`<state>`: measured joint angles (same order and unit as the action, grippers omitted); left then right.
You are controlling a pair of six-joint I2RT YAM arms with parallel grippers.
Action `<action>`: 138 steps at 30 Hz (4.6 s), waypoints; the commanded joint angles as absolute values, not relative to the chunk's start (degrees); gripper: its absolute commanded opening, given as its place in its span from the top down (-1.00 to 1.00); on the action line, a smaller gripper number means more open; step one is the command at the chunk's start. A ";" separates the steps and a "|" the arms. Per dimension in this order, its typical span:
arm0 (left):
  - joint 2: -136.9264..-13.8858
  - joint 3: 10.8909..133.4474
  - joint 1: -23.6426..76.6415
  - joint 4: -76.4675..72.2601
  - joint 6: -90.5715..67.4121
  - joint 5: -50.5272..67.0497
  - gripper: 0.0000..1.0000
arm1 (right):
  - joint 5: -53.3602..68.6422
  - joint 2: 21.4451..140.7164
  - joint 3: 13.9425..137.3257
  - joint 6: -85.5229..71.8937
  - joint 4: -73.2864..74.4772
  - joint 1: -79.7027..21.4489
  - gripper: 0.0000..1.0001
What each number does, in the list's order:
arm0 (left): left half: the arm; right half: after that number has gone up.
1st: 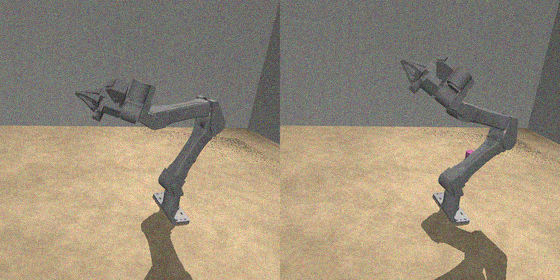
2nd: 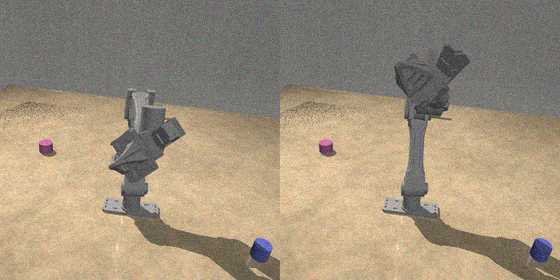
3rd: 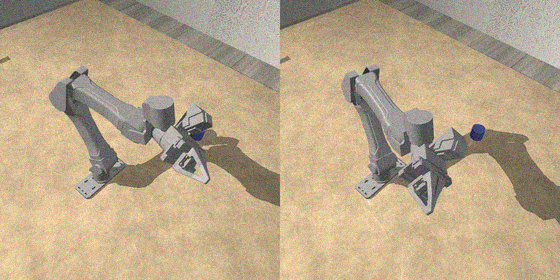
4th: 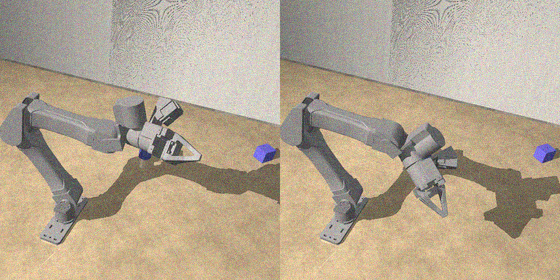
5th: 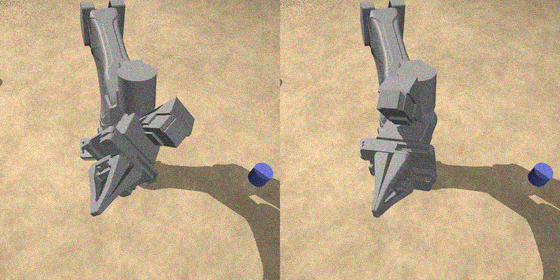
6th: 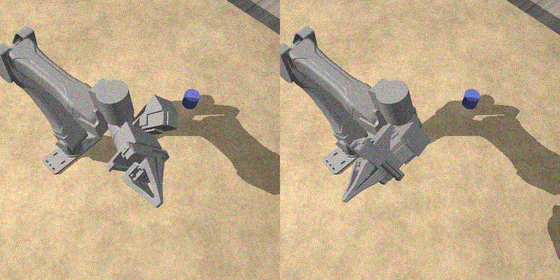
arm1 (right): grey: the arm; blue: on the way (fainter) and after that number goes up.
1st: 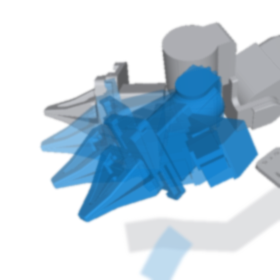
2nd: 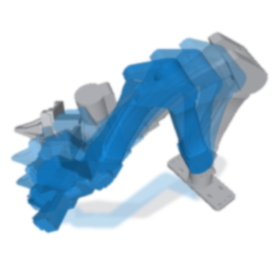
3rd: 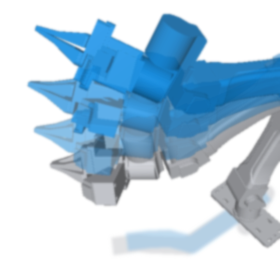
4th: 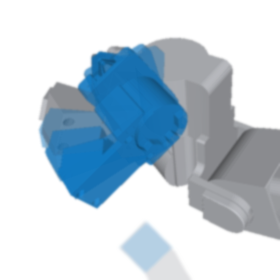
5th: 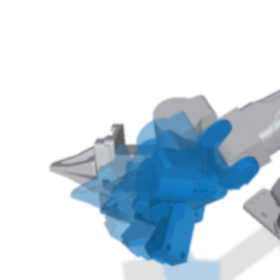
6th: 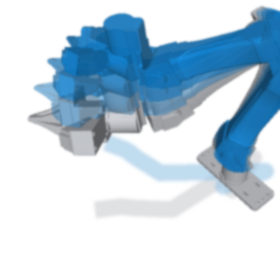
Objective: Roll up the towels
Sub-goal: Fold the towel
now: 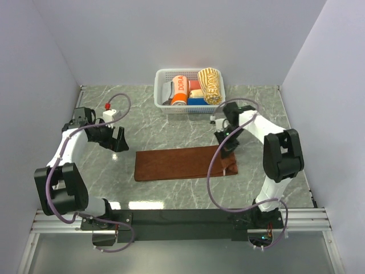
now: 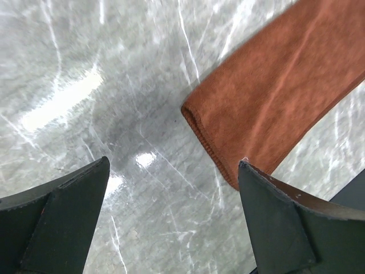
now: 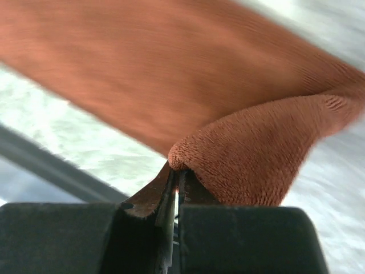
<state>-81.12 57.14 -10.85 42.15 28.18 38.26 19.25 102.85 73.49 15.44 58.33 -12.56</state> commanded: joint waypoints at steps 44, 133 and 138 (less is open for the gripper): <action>-78.58 57.74 -12.13 42.10 15.99 30.67 -0.99 | 47.37 121.02 93.86 0.09 51.15 -34.36 1.00; -101.88 79.47 9.23 38.84 16.70 28.31 0.16 | 38.41 94.04 62.06 6.33 41.75 -23.64 0.28; -96.08 68.13 9.23 40.52 16.00 24.44 0.16 | 38.50 96.67 62.31 5.80 40.17 -23.73 0.27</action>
